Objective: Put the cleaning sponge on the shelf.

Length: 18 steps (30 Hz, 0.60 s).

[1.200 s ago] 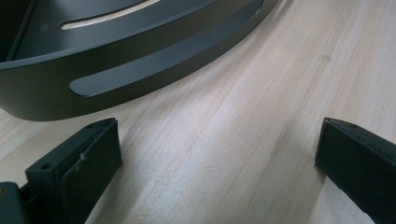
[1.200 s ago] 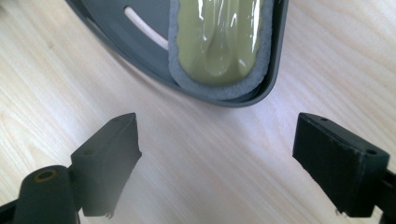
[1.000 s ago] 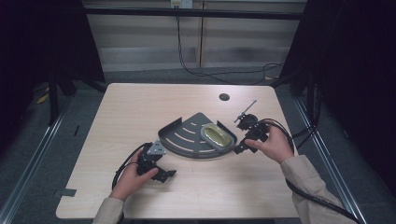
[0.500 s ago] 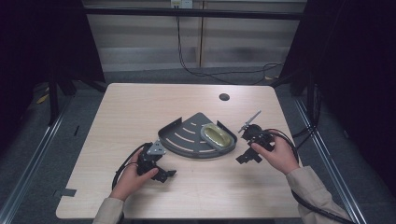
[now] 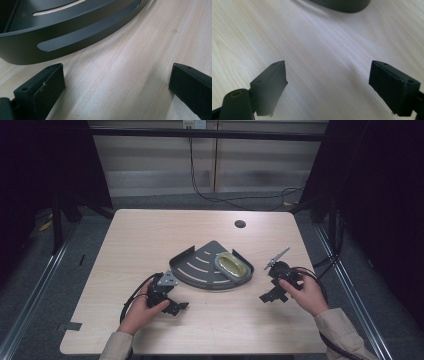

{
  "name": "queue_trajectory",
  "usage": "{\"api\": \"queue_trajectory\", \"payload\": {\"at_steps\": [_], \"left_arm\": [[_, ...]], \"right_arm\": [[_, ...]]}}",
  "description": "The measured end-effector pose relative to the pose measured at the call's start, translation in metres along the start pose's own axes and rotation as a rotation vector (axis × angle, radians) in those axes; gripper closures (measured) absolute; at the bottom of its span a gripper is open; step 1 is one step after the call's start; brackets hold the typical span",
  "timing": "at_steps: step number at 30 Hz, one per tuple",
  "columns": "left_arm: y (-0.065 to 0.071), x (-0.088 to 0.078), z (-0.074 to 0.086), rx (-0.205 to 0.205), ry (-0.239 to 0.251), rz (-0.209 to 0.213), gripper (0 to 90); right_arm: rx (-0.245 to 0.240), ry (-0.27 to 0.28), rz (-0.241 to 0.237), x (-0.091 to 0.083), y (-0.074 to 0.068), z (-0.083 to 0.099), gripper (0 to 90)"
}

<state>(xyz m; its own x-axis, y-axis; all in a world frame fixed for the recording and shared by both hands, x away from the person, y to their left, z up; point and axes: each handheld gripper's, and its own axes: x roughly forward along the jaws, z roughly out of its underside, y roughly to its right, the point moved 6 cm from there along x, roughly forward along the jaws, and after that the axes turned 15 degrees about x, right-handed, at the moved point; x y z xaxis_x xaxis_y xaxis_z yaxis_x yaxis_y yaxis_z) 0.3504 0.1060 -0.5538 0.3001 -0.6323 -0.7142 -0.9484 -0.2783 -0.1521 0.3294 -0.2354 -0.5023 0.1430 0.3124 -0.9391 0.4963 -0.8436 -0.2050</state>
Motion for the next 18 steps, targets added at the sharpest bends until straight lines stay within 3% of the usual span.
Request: {"api": "queue_trajectory", "payload": {"at_steps": [18], "left_arm": [[0.0, 0.0, 0.0, 0.0, 0.0, 0.0, 0.0]], "right_arm": [[0.011, 0.025, -0.013, 0.012, 0.012, 0.028, 14.3]]}}
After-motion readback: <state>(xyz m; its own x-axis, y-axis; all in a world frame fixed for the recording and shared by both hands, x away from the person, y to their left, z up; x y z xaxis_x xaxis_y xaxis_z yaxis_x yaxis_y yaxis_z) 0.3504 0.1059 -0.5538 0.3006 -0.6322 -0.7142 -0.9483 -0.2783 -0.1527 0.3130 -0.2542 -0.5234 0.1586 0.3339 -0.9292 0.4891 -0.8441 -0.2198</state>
